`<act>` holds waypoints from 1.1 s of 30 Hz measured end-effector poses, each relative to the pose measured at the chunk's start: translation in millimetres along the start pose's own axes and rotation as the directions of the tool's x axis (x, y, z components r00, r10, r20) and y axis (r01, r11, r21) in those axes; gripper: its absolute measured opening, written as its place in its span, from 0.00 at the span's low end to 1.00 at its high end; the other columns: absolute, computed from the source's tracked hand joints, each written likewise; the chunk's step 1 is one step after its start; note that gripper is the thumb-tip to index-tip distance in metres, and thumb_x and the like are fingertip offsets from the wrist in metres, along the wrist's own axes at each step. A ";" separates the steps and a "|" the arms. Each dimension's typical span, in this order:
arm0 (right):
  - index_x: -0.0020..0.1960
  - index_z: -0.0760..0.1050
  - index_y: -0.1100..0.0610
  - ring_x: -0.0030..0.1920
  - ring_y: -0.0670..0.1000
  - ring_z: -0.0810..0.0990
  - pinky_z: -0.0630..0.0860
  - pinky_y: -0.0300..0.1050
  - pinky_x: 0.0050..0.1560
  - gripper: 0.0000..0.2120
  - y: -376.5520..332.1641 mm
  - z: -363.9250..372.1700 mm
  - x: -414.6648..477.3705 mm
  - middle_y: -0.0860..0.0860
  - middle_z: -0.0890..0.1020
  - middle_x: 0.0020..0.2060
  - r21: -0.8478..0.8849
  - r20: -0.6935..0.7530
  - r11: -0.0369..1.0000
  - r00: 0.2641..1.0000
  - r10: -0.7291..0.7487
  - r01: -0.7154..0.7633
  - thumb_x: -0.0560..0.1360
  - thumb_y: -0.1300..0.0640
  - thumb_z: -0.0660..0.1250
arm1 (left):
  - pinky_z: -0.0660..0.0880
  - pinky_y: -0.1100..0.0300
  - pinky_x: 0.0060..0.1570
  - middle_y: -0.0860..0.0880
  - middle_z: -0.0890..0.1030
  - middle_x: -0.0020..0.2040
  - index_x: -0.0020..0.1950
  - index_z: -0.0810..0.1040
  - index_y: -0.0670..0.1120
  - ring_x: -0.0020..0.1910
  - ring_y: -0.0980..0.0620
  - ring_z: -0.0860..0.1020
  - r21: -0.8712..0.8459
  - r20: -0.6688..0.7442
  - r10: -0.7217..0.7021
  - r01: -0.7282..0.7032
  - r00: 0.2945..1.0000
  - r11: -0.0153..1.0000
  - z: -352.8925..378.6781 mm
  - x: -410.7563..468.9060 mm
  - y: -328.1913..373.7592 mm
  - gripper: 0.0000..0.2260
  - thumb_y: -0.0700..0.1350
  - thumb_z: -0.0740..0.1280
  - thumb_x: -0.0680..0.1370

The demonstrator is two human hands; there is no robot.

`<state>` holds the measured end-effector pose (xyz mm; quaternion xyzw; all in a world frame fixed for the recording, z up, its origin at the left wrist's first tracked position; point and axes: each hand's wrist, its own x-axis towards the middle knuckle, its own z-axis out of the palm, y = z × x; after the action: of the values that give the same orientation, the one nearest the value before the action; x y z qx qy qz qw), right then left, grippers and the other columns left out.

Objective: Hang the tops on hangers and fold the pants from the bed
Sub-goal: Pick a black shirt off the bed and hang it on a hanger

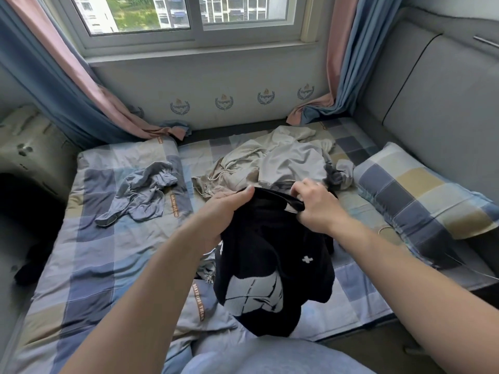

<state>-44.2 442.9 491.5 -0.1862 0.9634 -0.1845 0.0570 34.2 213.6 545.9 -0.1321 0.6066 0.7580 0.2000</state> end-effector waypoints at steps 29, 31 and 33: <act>0.47 0.74 0.52 0.50 0.56 0.76 0.69 0.46 0.41 0.11 12.3 -18.7 13.7 0.48 0.76 0.47 -0.131 -0.062 0.991 0.998 -0.029 0.020 0.72 0.67 0.63 | 0.79 0.51 0.45 0.51 0.81 0.43 0.43 0.78 0.54 0.45 0.46 0.78 0.882 -0.366 0.386 0.184 0.847 0.434 -63.5 47.6 -53.0 0.16 0.33 0.60 0.69; 0.46 0.72 0.50 0.53 0.56 0.74 0.66 0.45 0.42 0.12 22.8 -14.1 17.4 0.47 0.72 0.46 -0.147 -0.114 0.987 0.992 0.049 -0.066 0.71 0.67 0.62 | 0.79 0.53 0.44 0.53 0.81 0.42 0.41 0.79 0.55 0.44 0.48 0.79 0.848 -0.382 0.339 0.180 0.860 0.499 -69.9 51.5 -53.2 0.16 0.34 0.60 0.68; 0.48 0.75 0.51 0.55 0.56 0.72 0.66 0.45 0.43 0.14 30.9 -10.0 18.9 0.46 0.70 0.46 -0.112 -0.164 0.986 0.981 0.101 -0.121 0.70 0.68 0.62 | 0.76 0.58 0.38 0.54 0.82 0.39 0.40 0.80 0.55 0.42 0.50 0.80 0.794 -0.392 0.300 0.156 0.870 0.587 -78.9 53.3 -52.2 0.17 0.33 0.59 0.68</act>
<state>-73.9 465.7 488.4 -0.1200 0.9832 -0.1361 -0.0208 7.9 154.1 459.0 -0.1876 0.9171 0.3486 0.0462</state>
